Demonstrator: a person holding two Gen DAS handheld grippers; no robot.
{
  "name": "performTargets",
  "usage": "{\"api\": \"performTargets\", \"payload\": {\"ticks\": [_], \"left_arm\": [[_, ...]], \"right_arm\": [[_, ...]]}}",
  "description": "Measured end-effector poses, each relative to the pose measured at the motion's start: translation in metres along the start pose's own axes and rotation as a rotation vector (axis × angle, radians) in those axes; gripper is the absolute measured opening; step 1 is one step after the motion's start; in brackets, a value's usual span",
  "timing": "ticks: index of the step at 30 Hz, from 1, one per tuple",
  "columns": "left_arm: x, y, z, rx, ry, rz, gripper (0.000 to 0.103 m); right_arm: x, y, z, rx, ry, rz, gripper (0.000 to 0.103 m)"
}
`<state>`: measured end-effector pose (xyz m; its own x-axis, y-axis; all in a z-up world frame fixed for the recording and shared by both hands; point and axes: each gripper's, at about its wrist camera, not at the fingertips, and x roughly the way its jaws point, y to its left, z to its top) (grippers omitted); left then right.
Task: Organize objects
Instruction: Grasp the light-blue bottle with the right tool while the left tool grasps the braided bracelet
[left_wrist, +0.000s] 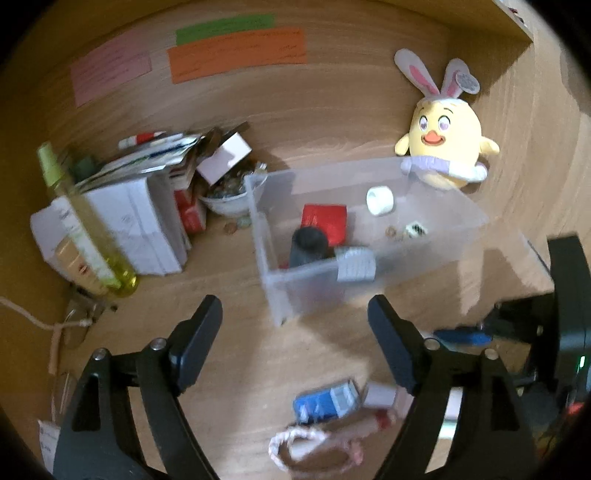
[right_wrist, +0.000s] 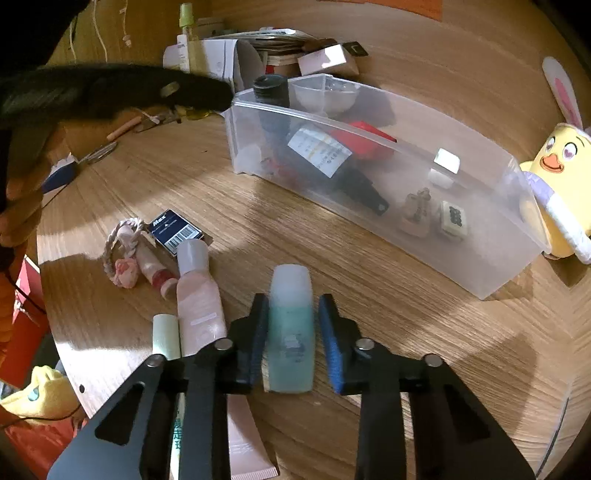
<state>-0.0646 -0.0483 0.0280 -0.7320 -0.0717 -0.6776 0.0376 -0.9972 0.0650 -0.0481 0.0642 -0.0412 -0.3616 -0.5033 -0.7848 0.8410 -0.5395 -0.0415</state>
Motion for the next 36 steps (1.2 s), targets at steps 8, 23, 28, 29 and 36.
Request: {"api": "performTargets", "payload": {"ticks": [8,23,28,29,36], "left_arm": [[-0.013,0.005,-0.042,-0.025,0.052,0.003,0.082],[-0.022,-0.014,-0.093,-0.066,0.135,-0.083,0.058],[-0.011,-0.024,-0.102,-0.064,0.182,-0.134,0.04],[-0.009,-0.025,-0.103,-0.065,0.188,-0.14,0.039],[-0.003,-0.027,-0.101,-0.072,0.169,-0.118,0.01]], "right_arm": [[-0.003,0.0,-0.004,0.017,-0.017,-0.026,0.023],[-0.046,-0.037,-0.007,0.144,-0.13,-0.065,0.023],[-0.062,-0.045,-0.013,0.176,-0.158,-0.072,0.023],[-0.062,-0.045,-0.011,0.178,-0.16,-0.073,0.023],[-0.063,-0.05,-0.011,0.19,-0.169,-0.07,0.023]]}}
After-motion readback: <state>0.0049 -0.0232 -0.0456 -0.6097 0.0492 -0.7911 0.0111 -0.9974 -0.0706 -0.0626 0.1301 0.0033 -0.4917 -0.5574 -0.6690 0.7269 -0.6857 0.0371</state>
